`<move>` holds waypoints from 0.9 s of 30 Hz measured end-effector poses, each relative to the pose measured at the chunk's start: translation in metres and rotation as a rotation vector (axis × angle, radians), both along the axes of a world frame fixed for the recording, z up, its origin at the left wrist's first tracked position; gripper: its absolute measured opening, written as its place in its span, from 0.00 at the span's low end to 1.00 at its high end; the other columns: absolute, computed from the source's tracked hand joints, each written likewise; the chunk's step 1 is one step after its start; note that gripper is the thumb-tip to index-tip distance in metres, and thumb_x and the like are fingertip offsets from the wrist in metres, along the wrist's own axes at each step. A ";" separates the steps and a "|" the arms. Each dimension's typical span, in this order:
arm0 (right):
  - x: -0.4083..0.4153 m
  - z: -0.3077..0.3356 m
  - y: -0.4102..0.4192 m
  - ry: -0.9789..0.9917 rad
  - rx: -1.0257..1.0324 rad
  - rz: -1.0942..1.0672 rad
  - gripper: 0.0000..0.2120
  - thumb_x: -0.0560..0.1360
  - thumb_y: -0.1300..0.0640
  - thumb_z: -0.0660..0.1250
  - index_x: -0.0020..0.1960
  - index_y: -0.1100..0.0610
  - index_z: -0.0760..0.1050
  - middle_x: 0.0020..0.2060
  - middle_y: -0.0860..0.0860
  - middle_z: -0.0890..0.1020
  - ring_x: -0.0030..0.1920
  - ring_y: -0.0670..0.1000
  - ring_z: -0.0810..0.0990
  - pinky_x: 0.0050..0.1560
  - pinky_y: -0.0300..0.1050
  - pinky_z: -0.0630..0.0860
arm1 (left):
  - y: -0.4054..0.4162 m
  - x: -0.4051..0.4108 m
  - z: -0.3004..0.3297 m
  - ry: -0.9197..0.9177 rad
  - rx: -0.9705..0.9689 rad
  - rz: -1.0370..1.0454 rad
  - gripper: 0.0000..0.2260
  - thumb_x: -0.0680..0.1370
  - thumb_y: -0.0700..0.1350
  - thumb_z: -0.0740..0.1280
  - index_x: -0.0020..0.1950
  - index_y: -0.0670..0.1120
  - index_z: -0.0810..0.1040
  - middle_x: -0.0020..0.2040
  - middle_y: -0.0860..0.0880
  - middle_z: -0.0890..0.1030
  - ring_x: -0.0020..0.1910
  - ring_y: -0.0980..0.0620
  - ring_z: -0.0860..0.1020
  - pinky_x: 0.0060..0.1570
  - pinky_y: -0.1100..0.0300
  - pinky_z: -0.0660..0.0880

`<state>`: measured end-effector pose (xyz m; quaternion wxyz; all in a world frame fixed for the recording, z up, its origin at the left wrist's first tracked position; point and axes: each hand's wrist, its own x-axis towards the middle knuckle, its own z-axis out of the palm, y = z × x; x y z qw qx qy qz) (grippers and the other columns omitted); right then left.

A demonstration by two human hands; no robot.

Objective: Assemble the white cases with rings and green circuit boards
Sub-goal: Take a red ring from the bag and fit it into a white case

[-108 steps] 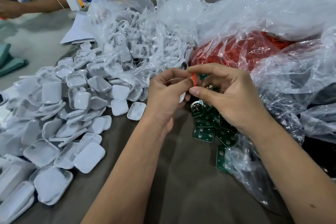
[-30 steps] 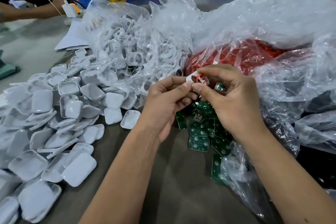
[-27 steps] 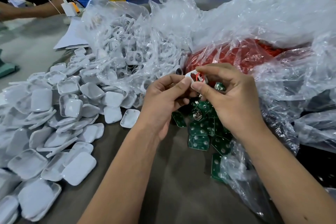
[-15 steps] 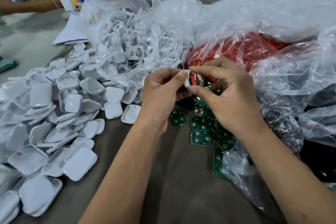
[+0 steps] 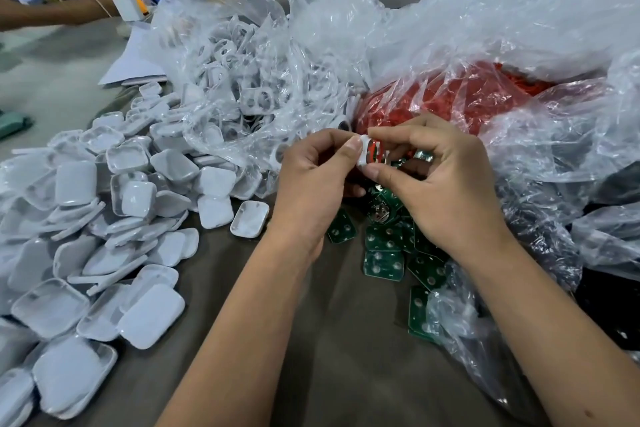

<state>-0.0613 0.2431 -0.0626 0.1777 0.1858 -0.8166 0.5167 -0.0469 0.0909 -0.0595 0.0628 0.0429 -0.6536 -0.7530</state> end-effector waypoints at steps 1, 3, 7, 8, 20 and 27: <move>0.000 -0.001 0.000 -0.001 0.004 0.000 0.19 0.69 0.55 0.82 0.59 0.50 0.85 0.46 0.44 0.82 0.47 0.47 0.82 0.47 0.50 0.84 | 0.000 0.000 0.000 0.005 -0.007 0.007 0.09 0.82 0.40 0.68 0.43 0.46 0.83 0.33 0.50 0.81 0.30 0.56 0.78 0.33 0.63 0.77; -0.001 -0.002 -0.001 0.000 0.012 0.001 0.19 0.69 0.56 0.82 0.59 0.51 0.86 0.46 0.44 0.82 0.46 0.48 0.82 0.46 0.50 0.84 | 0.000 0.000 -0.001 0.018 -0.003 0.016 0.09 0.82 0.39 0.69 0.42 0.46 0.84 0.33 0.49 0.81 0.29 0.56 0.79 0.32 0.64 0.78; -0.003 -0.004 0.000 0.026 0.028 0.001 0.20 0.69 0.57 0.82 0.60 0.51 0.85 0.46 0.44 0.82 0.46 0.48 0.82 0.46 0.49 0.84 | -0.001 0.001 -0.002 0.043 0.017 0.002 0.07 0.80 0.38 0.71 0.43 0.45 0.86 0.36 0.46 0.83 0.35 0.53 0.81 0.38 0.61 0.80; -0.003 -0.004 0.000 0.039 0.044 -0.006 0.20 0.69 0.58 0.82 0.60 0.51 0.86 0.46 0.45 0.82 0.46 0.48 0.82 0.46 0.48 0.83 | -0.002 0.002 -0.002 0.053 0.013 -0.006 0.06 0.79 0.38 0.72 0.44 0.44 0.86 0.37 0.46 0.83 0.35 0.52 0.82 0.39 0.61 0.80; 0.000 -0.003 -0.002 0.093 0.118 0.012 0.21 0.69 0.53 0.81 0.62 0.50 0.85 0.47 0.46 0.81 0.48 0.42 0.79 0.49 0.28 0.72 | -0.009 0.004 -0.001 -0.041 0.105 -0.049 0.02 0.72 0.40 0.77 0.43 0.43 0.88 0.36 0.43 0.84 0.30 0.55 0.78 0.38 0.61 0.81; -0.001 0.002 0.002 -0.040 -0.065 0.114 0.21 0.70 0.49 0.79 0.62 0.45 0.84 0.52 0.45 0.81 0.53 0.48 0.82 0.50 0.50 0.83 | -0.012 0.004 0.004 -0.065 0.225 -0.121 0.09 0.65 0.44 0.78 0.44 0.45 0.88 0.38 0.46 0.85 0.35 0.55 0.82 0.37 0.66 0.80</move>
